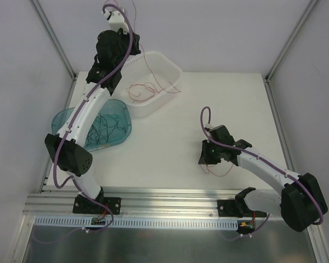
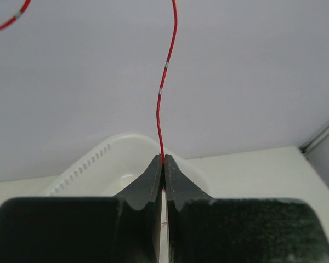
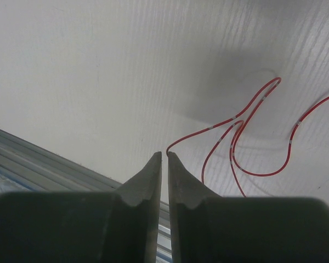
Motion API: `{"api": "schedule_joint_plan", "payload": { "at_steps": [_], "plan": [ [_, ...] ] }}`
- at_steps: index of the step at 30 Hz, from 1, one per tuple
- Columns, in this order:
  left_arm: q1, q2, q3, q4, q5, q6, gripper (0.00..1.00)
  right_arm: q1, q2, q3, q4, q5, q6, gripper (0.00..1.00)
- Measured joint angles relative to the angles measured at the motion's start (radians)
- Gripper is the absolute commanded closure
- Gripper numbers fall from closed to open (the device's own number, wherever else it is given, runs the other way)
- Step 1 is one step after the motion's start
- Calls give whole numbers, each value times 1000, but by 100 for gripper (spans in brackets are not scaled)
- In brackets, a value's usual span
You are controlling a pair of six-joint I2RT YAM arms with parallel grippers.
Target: Untangle the cables
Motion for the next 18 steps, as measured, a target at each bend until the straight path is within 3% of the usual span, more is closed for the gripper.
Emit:
{"api": "schedule_joint_plan", "payload": {
  "at_steps": [11, 18],
  "plan": [
    [5, 181, -239, 93, -103, 227, 100, 6, -6, 0, 0, 0, -6, 89],
    [18, 227, -269, 92, -99, 278, 100, 9, -6, 0, 0, 1, -6, 89]
  ]
}}
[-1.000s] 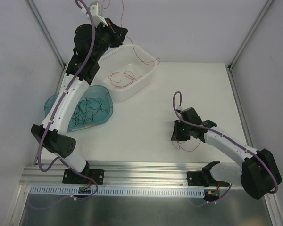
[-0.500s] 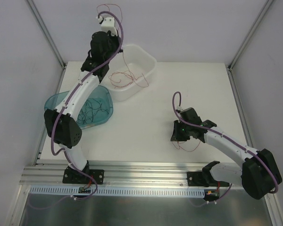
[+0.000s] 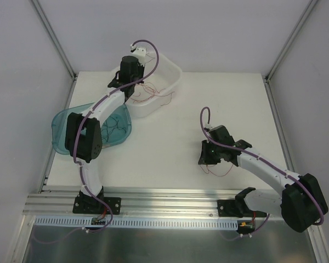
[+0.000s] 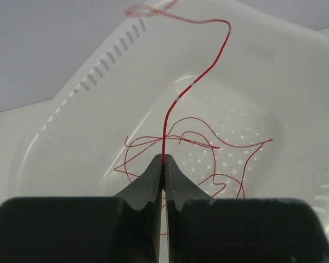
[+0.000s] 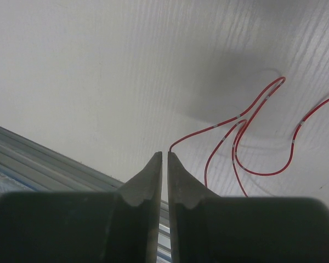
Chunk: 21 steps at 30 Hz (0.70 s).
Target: Untangle the cables
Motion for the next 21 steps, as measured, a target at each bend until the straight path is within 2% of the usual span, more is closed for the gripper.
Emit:
{"api": "schedule_joint_plan", "payload": {
  "at_steps": [4, 6, 8, 9, 11, 12, 16, 21],
  "plan": [
    [9, 23, -11, -34, 43, 25, 100, 4, 0, 0, 0, 0, 0, 89],
    [17, 44, -11, -65, 50, 25, 96, 5, 0, 0, -2, 0, 0, 89],
    [26, 63, -12, -108, 51, 21, 86, 6, 0, 0, -2, 2, 0, 89],
    [34, 72, -13, -130, 51, 16, 72, 8, 0, 0, -3, 2, 0, 89],
    [47, 79, -20, -175, 56, 2, 56, 10, 0, 0, -3, 3, 0, 89],
    [49, 79, -24, -190, 61, -5, 43, 11, 0, 0, -3, 3, 0, 89],
    [65, 72, -32, -224, 100, -56, 24, 15, 0, 0, -3, 6, 0, 89],
    [45, -11, -47, -261, 149, -114, 16, 20, 0, 0, -6, 9, 0, 89]
  ]
}}
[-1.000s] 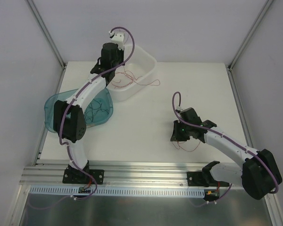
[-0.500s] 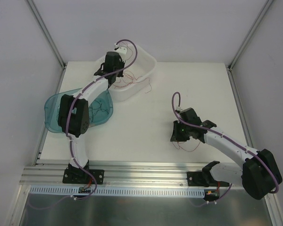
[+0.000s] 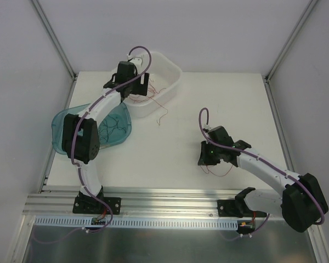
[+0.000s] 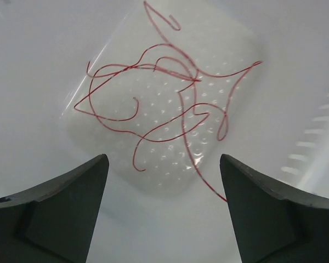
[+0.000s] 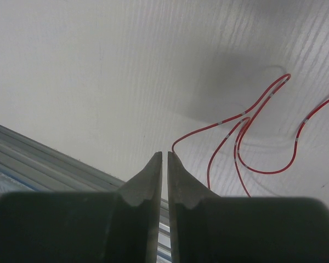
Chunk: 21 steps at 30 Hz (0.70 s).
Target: Untangle the cables
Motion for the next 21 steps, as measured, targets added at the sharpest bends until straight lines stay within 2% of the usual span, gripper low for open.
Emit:
{"api": "schedule_joint_plan", "payload": {
  "at_steps": [3, 9, 13, 16, 17, 21],
  "plan": [
    [-59, -79, -3, 0, -1, 6, 14, 2, -3, 0, 0, 3, 0, 89],
    [-258, -225, -55, 23, -48, 16, 14, 3, -19, 0, 0, 10, 0, 88],
    [-353, -264, -139, 32, -122, -19, 14, 3, -21, 0, 0, 13, 1, 82],
    [-388, -268, -234, 32, -191, -101, 15, 5, -25, 0, 0, 17, 6, 64],
    [-393, -268, -261, 27, -210, -127, 15, 5, -31, 0, 0, 19, 6, 55],
    [-404, -263, -360, 1, -296, -264, 16, 9, -74, 0, 0, 33, 5, 37]
  ]
}}
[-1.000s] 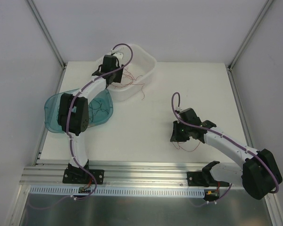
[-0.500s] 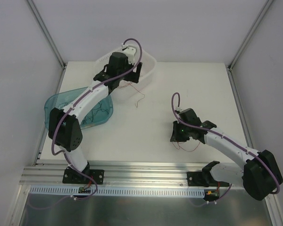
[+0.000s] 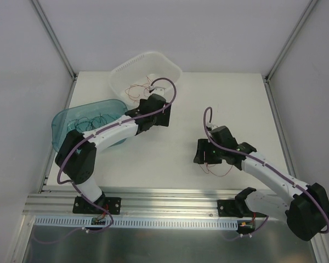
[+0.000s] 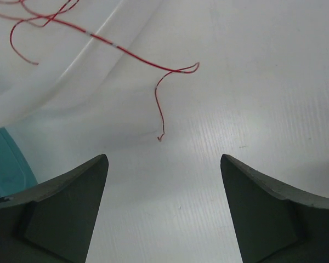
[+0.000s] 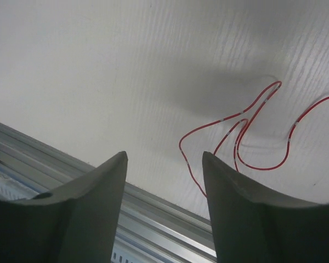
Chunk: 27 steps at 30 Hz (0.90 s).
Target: Untangle the cables
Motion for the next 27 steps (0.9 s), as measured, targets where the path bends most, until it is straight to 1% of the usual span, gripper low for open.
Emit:
{"api": "schedule_joint_plan", "payload": {
  "at_steps": [1, 2, 4, 5, 7, 8, 10, 11, 13, 14, 16, 19, 20, 22, 27],
  "plan": [
    [0, 6, -10, -5, -21, -27, 18, 1, -14, 0, 0, 4, -2, 34],
    [0, 15, -12, -8, -37, -54, 20, 1, -26, 0, -1, 6, -3, 27],
    [0, 42, -12, -1, -58, -97, 23, 2, -48, 0, -5, 17, -3, 20],
    [0, 59, -12, 4, -70, -118, 24, 3, -60, 0, -10, 23, -3, 14],
    [0, 100, -9, 10, -81, -150, 28, 3, -83, -1, -21, 31, -5, 10],
    [0, 119, -7, 14, -86, -160, 33, 3, -97, -2, -27, 37, -5, 7],
    [0, 169, -3, 22, -99, -184, 41, 3, -127, -2, -41, 49, -8, 7],
    [0, 193, 2, 22, -102, -191, 51, 4, -142, -2, -48, 55, -8, 6],
    [0, 235, 15, 25, -104, -208, 61, 5, -172, -2, -63, 68, -9, 6],
    [0, 250, 20, 25, -104, -211, 73, 5, -185, -2, -68, 74, -10, 6],
    [0, 265, 25, 26, -104, -219, 82, 5, -207, -2, -80, 86, -13, 6],
    [0, 267, 29, 26, -116, -225, 92, 5, -240, -7, -91, 102, -13, 6],
    [0, 267, 34, 29, -124, -225, 93, 5, -247, -7, -96, 105, -13, 6],
    [0, 267, 43, 33, -137, -218, 99, 5, -254, -9, -98, 108, -14, 6],
    [0, 266, 60, 48, -152, -204, 100, 5, -254, -13, -106, 108, -13, 6]
  ]
}}
